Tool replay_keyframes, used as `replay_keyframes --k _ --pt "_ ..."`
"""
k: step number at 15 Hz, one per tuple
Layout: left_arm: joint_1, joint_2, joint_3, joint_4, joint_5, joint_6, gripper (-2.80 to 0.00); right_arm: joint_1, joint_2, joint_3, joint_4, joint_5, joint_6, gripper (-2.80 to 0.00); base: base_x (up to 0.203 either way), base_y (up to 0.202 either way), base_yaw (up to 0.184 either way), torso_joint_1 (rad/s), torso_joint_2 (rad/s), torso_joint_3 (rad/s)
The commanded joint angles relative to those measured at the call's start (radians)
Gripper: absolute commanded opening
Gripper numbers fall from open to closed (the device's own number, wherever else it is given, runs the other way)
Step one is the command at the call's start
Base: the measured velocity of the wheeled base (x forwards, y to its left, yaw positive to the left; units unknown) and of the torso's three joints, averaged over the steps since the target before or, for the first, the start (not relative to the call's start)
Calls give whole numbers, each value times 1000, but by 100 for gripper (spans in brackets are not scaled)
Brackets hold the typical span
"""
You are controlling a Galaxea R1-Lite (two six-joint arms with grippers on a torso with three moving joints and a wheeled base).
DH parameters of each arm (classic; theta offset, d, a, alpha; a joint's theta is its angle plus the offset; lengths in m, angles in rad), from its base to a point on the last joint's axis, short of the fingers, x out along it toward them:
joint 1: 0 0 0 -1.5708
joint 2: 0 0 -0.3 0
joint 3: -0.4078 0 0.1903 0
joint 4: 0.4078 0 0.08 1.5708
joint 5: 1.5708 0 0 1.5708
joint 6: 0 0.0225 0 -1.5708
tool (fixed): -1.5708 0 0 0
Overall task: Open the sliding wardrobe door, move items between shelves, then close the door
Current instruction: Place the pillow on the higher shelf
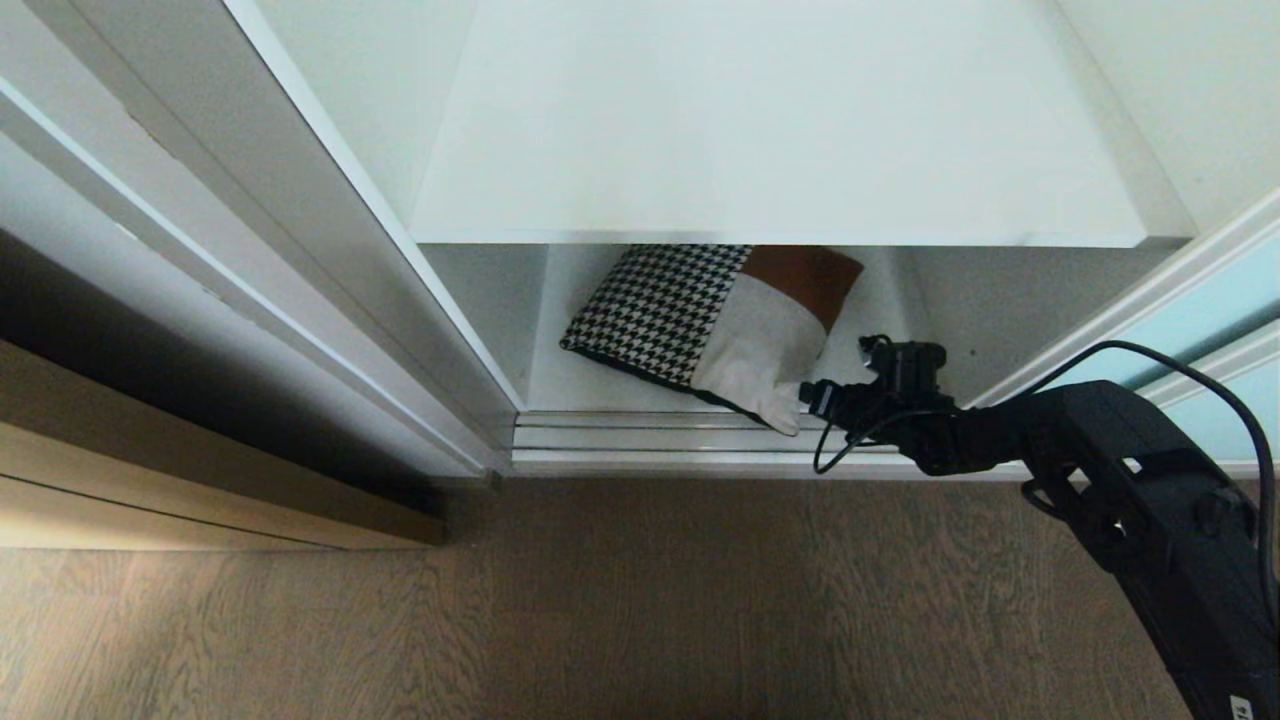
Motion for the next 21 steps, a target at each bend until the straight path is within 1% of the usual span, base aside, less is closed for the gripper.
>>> replay_keyframes --k 1,3,4,7,15,19,21 --pt "0 1 2 0 0 0 -280 12 1 -1 -10 6 1 0 0 0 0 0 0 0" --pt "0 1 2 0 0 0 -280 29 13 -1 -41 5 1 0 0 0 0 0 0 0" --pt "0 1 2 0 0 0 -280 35 21 -1 -50 6 1 -280 0 0 0 0 0 0" --pt "0 1 2 0 0 0 -280 47 21 -1 -47 10 4 -280 0 0 0 0 0 0" --pt "0 1 2 0 0 0 -280 47 39 -2 -56 33 3 -280 0 0 0 0 0 0" --pt "0 1 2 0 0 0 -280 36 -6 17 -38 1 17 -280 0 0 0 0 0 0" --pt "0 1 2 0 0 0 -280 13 -79 84 32 -17 14 -280 0 0 0 0 0 0"
